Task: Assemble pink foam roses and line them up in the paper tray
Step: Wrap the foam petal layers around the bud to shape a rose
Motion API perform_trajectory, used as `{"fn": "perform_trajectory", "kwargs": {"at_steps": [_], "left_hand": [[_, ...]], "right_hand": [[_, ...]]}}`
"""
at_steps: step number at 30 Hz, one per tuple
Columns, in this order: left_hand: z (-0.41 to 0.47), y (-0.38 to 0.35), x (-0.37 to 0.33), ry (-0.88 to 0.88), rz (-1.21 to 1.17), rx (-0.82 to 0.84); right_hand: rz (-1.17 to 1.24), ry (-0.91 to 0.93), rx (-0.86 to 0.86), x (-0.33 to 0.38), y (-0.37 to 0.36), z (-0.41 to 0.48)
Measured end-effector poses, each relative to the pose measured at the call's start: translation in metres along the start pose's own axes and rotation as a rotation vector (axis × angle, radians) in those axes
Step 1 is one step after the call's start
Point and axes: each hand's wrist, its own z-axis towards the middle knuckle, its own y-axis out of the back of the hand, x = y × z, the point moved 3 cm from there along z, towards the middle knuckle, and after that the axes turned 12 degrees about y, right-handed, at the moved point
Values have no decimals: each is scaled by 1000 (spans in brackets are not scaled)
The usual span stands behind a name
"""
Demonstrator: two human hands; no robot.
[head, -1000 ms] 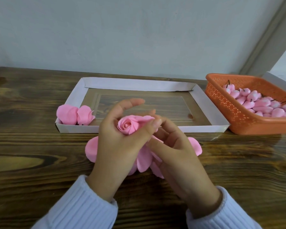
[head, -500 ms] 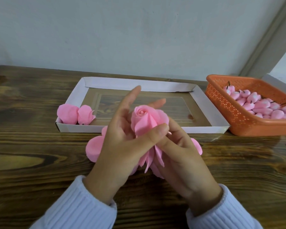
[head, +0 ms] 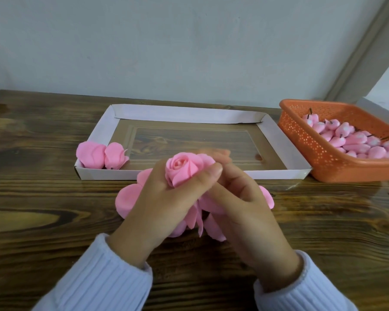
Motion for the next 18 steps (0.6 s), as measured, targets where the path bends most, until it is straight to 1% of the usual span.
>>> {"fn": "perform_trajectory", "kwargs": {"at_steps": [3,6,9,10,14,18], "left_hand": [[-2,-3,-4,-12,-16,18],[-5,-7,-11,-38,-19,29],[-7,-11,-18,-131,52,49],[-8,-12,-20,-138,56,55],[-10,-14,-21,-150,51,53],[-9,-13,-19,-110,43,41]], "right_hand": [[-242,132,-96,5,5,1],[-405,228,-167,10,7,0],[-462,248,-215,13,9,0],[-484,247,-229,12,10,-1],[-548,238,-254,12,13,-2],[-549,217,-248,13,13,-1]]}}
